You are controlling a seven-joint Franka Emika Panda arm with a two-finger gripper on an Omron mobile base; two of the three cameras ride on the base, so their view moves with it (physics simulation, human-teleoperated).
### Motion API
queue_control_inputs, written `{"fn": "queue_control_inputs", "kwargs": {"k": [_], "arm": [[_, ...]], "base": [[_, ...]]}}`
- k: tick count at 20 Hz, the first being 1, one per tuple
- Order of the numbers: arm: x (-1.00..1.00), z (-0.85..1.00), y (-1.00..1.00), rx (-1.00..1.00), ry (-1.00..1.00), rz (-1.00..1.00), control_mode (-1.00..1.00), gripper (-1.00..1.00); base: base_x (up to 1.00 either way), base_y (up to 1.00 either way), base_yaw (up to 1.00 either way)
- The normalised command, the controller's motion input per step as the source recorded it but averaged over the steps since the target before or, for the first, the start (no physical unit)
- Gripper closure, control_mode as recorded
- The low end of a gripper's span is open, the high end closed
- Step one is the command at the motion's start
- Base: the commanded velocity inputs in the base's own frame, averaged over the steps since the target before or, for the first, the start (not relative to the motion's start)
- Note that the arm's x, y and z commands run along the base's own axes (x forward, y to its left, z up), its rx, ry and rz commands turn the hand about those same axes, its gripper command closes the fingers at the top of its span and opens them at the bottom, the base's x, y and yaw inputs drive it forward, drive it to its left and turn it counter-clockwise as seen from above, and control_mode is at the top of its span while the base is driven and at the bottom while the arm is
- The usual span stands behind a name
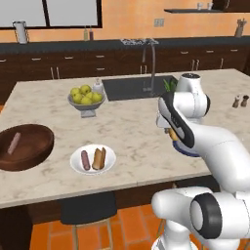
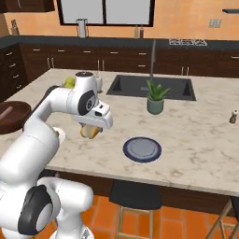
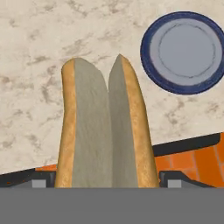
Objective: Place one bun and one sausage from the bowl on each plate.
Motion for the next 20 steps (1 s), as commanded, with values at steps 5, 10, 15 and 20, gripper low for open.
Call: {"fn": "queue_control_inputs", "kwargs": {"k": [5, 10, 15, 20], "arm": [[0.0, 0.0, 0.0, 0.0, 0.0, 0.0, 1.0, 1.0], [0.0, 0.0, 0.0, 0.0, 0.0, 0.0, 1.0, 1.0], [0.07, -0.07, 0.0, 0.0, 0.0, 0.0, -1.0, 1.0], [0.73, -0.75, 0.01, 0.0, 0.0, 0.0, -1.0, 1.0]], "base": [[0.33, -0.77, 0.0], [0.06, -0.46, 0.0], [0.08, -0.26, 0.0], [0.0, 0.0, 0.0]]}}
